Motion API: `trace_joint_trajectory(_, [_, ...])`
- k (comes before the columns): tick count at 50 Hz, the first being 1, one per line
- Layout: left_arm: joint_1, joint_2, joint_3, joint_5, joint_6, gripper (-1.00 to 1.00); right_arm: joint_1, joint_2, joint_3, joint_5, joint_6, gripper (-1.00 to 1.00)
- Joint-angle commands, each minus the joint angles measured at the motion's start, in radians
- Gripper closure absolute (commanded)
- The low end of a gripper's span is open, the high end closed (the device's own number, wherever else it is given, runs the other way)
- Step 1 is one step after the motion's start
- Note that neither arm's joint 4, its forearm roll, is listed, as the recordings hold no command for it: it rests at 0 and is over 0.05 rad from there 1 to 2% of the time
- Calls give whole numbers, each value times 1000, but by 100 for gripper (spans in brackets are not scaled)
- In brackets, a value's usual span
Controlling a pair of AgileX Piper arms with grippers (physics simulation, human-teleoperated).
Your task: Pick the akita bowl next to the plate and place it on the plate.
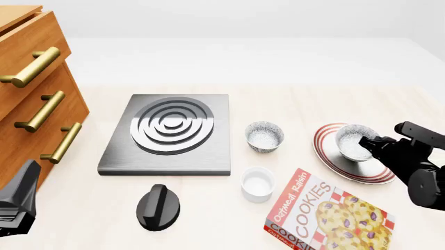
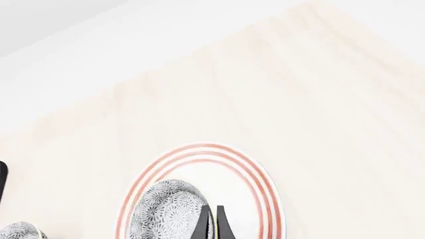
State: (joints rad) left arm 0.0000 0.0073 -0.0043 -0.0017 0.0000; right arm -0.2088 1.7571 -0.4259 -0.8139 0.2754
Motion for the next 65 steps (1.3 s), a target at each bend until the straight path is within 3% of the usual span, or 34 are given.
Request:
trace_joint_trajectory(1, [0,0,0,0,0,-100,-1,17,-12,-7,1,100])
trace_joint_trajectory(43, [0,0,0,0,0,-100,-11,29,-28,15,-3,100])
trace_joint_trajectory(44, [0,0,0,0,0,-100,-11,27,-28,17,-2,-100])
trace_joint_trajectory(65, [0,0,0,0,0,-100,-11,7,-25,29,3,-100])
